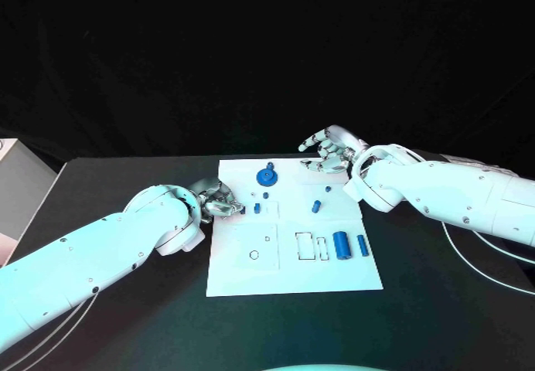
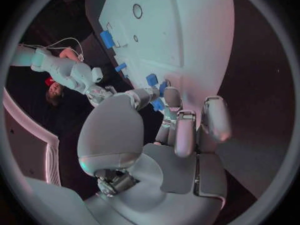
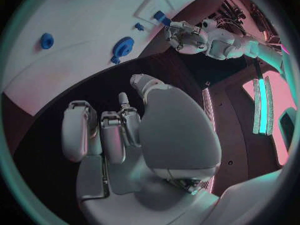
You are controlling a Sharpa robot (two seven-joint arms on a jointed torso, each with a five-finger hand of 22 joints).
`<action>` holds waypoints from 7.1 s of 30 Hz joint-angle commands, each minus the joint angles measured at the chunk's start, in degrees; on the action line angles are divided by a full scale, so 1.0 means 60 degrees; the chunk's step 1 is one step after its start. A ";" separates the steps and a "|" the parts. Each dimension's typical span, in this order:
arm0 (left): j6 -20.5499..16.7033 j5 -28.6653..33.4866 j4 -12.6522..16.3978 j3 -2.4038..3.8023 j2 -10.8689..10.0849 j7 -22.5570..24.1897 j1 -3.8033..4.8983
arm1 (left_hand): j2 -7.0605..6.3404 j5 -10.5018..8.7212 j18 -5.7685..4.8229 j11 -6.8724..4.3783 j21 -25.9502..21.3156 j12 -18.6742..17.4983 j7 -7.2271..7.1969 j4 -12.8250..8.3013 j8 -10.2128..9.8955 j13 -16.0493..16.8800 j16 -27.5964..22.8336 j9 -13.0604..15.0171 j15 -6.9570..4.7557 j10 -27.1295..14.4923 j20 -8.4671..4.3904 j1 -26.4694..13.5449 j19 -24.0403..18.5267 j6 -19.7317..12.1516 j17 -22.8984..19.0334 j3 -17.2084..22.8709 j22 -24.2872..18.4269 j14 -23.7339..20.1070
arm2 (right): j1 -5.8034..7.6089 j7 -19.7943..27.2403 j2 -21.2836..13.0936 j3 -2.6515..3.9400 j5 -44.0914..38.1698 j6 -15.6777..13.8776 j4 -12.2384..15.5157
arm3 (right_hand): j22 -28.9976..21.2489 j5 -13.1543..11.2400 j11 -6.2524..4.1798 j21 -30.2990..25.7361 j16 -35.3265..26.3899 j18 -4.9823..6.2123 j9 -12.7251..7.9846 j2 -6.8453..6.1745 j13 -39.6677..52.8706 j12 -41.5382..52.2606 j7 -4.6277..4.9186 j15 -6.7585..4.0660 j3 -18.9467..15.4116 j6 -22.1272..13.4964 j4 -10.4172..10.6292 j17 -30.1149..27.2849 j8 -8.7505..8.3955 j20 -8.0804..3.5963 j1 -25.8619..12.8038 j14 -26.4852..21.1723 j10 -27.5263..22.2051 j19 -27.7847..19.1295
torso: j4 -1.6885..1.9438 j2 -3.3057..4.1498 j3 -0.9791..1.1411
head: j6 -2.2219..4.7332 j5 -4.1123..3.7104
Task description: Assemble the parts on the task board
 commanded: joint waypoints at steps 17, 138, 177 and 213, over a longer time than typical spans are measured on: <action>0.0357 -0.0199 -0.0001 -0.0013 0.0044 -0.0098 -0.0006 | 0.0094 0.0020 -0.0085 -0.0031 0.0071 0.0021 0.0003 -0.1575 0.0034 -0.0021 0.0041 -0.0004 -0.0074 0.0058 0.0005 0.0018 0.0070 0.0089 0.1974 0.1633 0.0023 0.0810 | -0.0004 0.0077 -0.0018 0.0003 -0.0021 0.0123 0.0026 | 0.0324 0.0055 -0.0010 0.0054 0.0039 -0.0092 -0.0009 0.0014 0.1191 0.0056 -0.0017 0.0022 0.0091 0.0086 -0.0011 0.2515 -0.0060 0.0070 -0.0124 0.1014 0.0057 0.0384 | -0.0003 0.0003 0.0004 | -0.0038 -0.0003; 0.0830 -0.0249 -0.0592 -0.0053 0.0575 -0.0274 -0.0029 | -0.0125 0.0120 -0.0122 -0.0108 0.0164 0.0366 -0.0106 -0.1662 0.0113 0.0672 0.0174 -0.0103 -0.0117 0.0566 -0.0034 -0.0578 0.0154 0.0273 0.2312 0.1427 0.0177 0.0927 | -0.0003 0.0087 -0.0055 0.0004 -0.0005 0.0123 0.0064 | 0.0333 0.0110 -0.0011 0.0058 0.0039 -0.0093 -0.0013 -0.0026 0.1193 0.0069 -0.0017 0.0020 0.0224 0.0111 -0.0068 0.2515 -0.0074 0.0067 -0.0212 0.1014 0.0068 0.0386 | 0.0001 0.0003 0.0001 | -0.0258 -0.0090; 0.0413 -0.0440 -0.0454 -0.0052 0.0609 -0.0058 -0.0030 | -0.0368 0.0105 -0.0146 -0.0270 0.0197 0.0511 -0.0327 -0.1360 0.0089 0.1067 0.0252 -0.0252 -0.0244 0.0877 -0.0147 -0.0804 0.0238 0.0464 0.2506 0.0677 0.0262 0.0989 | -0.0003 0.0095 -0.0055 0.0004 0.0003 0.0135 0.0055 | 0.0333 0.0110 -0.0011 0.0058 0.0039 -0.0093 -0.0013 -0.0026 0.1193 0.0069 -0.0017 0.0020 0.0224 0.0111 -0.0068 0.2515 -0.0074 0.0067 -0.0212 0.1014 0.0068 0.0386 | -0.0003 0.0004 0.0002 | -0.0242 -0.0087; 0.0171 -0.0919 -0.0438 -0.0051 0.0646 -0.0336 -0.0027 | -0.0301 0.1293 -0.0228 -0.0283 0.0440 0.0769 -0.0276 -0.1845 0.0132 0.1803 0.0255 -0.0410 -0.0258 0.1338 -0.0176 -0.0331 0.0472 0.0838 0.2514 0.1346 0.0620 0.0992 | -0.0004 0.0102 -0.0055 0.0004 0.0005 0.0133 0.0057 | 0.0333 0.0110 -0.0011 0.0058 0.0039 -0.0093 -0.0013 -0.0026 0.1193 0.0069 -0.0017 0.0020 0.0224 0.0111 -0.0068 0.2515 -0.0074 0.0067 -0.0212 0.1014 0.0068 0.0386 | -0.0004 0.0000 -0.0001 | -0.0259 -0.0053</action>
